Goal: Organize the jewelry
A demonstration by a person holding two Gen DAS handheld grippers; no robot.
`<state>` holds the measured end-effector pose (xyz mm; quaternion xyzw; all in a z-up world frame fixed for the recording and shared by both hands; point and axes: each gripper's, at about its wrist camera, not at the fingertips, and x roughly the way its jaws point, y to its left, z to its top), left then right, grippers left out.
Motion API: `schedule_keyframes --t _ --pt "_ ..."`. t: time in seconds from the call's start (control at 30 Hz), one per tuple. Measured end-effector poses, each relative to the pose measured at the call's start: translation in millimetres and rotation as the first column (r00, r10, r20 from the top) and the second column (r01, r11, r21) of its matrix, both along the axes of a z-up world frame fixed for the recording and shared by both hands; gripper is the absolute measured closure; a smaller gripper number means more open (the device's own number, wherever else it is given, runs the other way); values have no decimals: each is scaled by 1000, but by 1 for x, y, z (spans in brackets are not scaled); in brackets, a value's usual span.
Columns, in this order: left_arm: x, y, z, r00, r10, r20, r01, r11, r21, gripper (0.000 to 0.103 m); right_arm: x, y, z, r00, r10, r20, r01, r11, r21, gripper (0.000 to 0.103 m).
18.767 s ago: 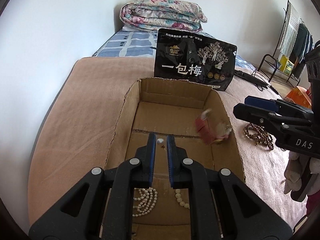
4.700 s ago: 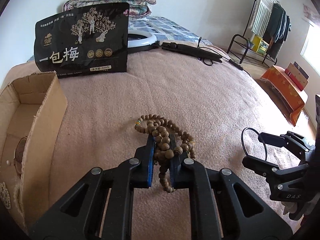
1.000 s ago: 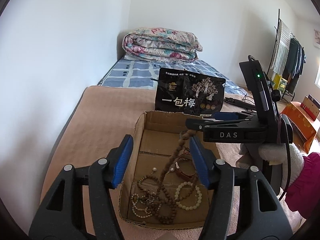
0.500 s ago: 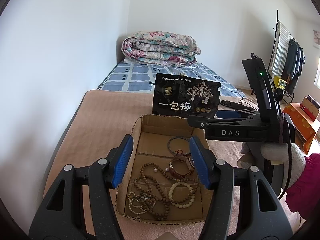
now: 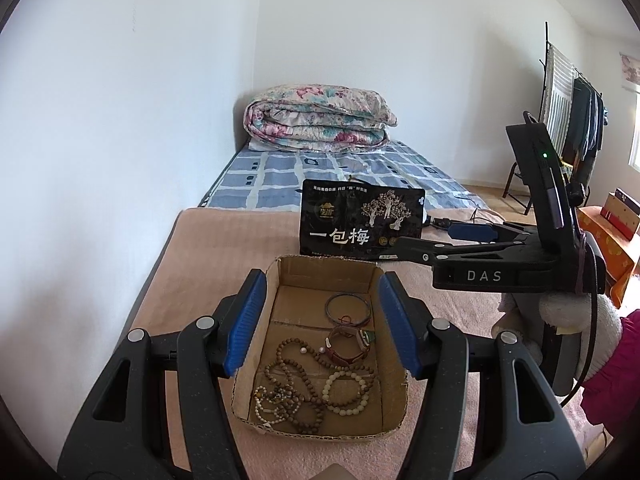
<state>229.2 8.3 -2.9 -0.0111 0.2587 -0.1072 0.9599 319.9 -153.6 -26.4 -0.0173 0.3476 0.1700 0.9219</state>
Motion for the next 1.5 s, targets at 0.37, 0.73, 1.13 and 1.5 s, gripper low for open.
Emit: schedule_keyframes --t 0.37,0.73,1.13,1.5 --pt "-30 -18 51 999 3 51 -3 1000 -2 43 -56 -30 50 997 -20 81 23 999 -44 10" --pt "-65 -36 74 997 31 77 -32 999 19 30 -119 -72 74 990 -69 122 73 997 -27 2" --pt "-98 -56 52 995 61 75 -65 997 48 19 -164 -106 59 982 -125 144 137 988 -71 0" --pt "-103 -50 37 994 97 58 -100 993 62 10 -168 -114 35 988 -116 104 126 987 -95 0"
